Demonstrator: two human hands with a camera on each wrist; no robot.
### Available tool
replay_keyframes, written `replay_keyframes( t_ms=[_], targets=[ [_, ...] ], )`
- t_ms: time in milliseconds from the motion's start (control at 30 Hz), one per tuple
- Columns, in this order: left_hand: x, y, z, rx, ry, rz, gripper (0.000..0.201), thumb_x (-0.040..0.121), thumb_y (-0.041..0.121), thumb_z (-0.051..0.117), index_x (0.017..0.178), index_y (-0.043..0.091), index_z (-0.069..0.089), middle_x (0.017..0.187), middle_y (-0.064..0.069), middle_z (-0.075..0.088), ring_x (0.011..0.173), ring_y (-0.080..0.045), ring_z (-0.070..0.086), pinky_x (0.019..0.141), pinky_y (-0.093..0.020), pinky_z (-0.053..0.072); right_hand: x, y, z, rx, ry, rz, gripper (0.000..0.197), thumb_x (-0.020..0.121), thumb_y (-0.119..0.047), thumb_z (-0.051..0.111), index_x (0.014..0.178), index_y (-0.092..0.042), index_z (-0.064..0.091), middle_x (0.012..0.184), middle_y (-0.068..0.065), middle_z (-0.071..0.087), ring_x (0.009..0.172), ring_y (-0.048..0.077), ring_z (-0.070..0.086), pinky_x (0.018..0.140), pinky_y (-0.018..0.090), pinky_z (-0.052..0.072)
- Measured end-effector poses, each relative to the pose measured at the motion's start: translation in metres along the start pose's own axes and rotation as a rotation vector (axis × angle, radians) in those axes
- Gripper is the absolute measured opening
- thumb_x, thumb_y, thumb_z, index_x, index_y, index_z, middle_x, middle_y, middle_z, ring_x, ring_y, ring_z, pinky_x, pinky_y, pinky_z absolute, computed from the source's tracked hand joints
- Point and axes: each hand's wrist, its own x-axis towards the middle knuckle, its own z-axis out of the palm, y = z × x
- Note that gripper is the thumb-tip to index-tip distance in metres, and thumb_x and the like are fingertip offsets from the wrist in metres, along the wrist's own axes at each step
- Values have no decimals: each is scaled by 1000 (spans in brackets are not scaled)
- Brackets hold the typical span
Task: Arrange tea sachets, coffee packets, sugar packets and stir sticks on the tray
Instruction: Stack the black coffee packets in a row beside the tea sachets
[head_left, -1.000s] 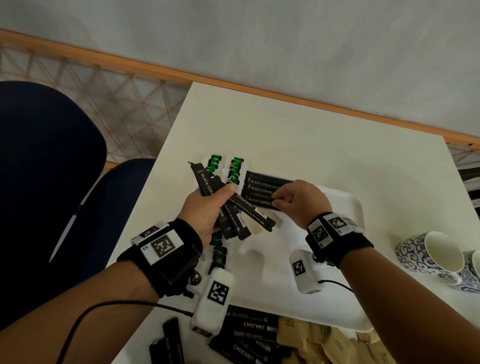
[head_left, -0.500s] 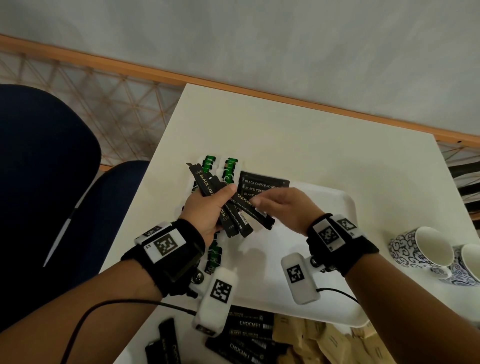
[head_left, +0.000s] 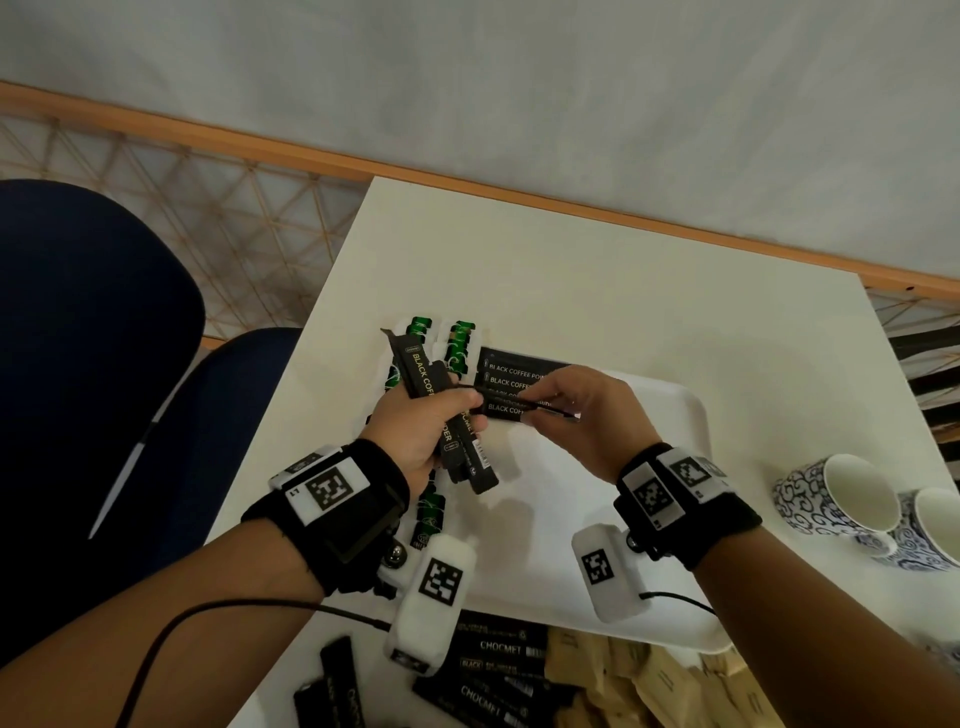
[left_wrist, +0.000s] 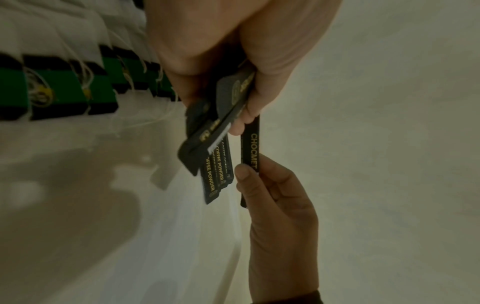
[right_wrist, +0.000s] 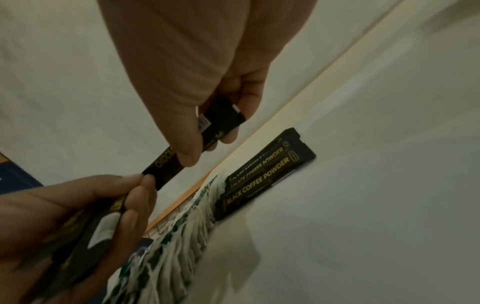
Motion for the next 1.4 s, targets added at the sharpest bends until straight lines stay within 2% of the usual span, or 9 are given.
replay_keyframes(
  t_ms=[100,267,400,567,700,833,1000,1267,1400],
  targets=[
    [1,-2,-1,-5,11,8,10,87,5,64,85,13,60,80,-9,67,65,-20,65,68,-33,53,-2,0,1,-22,-3,-36,16,77,-16,76,93,-21,72,84,-13,63,75,4,58,72,23,47],
    [-1,-2,-2,-77,0,-8,9,86,20,69,92,13,68,80,-5,72,66,-19,67,62,-29,55,-1,5,1,-96,119,-155,14,77,-14,73,89,-21,71,87,-11,65,74,6,57,68,23,47],
    [1,-4,-2,-33,47,19,11,85,13,70,95,11,68,76,-3,73,60,-14,67,55,-24,54,-1,7,3,-38,83,-111,14,78,-17,73,90,-23,72,92,-7,69,82,13,63,73,34,53],
    [5,-6,-5,33,124,23,11,84,6,69,96,7,68,79,-8,71,57,-13,65,53,-25,51,-4,3,2,89,-65,2,26,81,-33,73,106,-34,68,100,-13,67,91,1,61,83,18,47],
    [4,-5,-5,2,130,27,12,84,8,70,95,7,68,76,-8,71,60,-15,65,53,-24,52,-5,8,5,47,-94,17,24,88,-26,65,111,-32,69,96,-20,64,87,-10,55,80,7,40],
    [3,-1,-5,-72,122,24,9,84,14,70,90,9,65,71,-5,67,60,-18,61,62,-31,54,-6,20,5,-45,-86,36,18,89,-18,64,101,-26,74,85,-14,59,79,-1,54,76,14,40],
    [3,4,-4,-174,133,-24,16,87,24,68,86,9,61,61,-4,57,53,-19,55,56,-31,54,-7,35,11,-171,-124,127,16,88,-24,63,99,-28,74,89,-14,55,84,8,55,79,23,44],
    [5,5,-7,-214,58,-102,12,93,7,47,102,3,53,78,-12,58,69,-22,61,71,-41,58,7,31,22,-252,-74,75,16,87,-25,64,99,-26,74,85,-14,53,87,11,56,73,20,37],
    [4,4,-6,-158,54,-93,16,94,5,51,108,4,59,89,-15,65,74,-23,65,61,-37,57,14,30,23,-288,-92,50,15,86,-26,63,98,-26,73,82,-14,50,87,13,56,75,23,41]
  ],
)
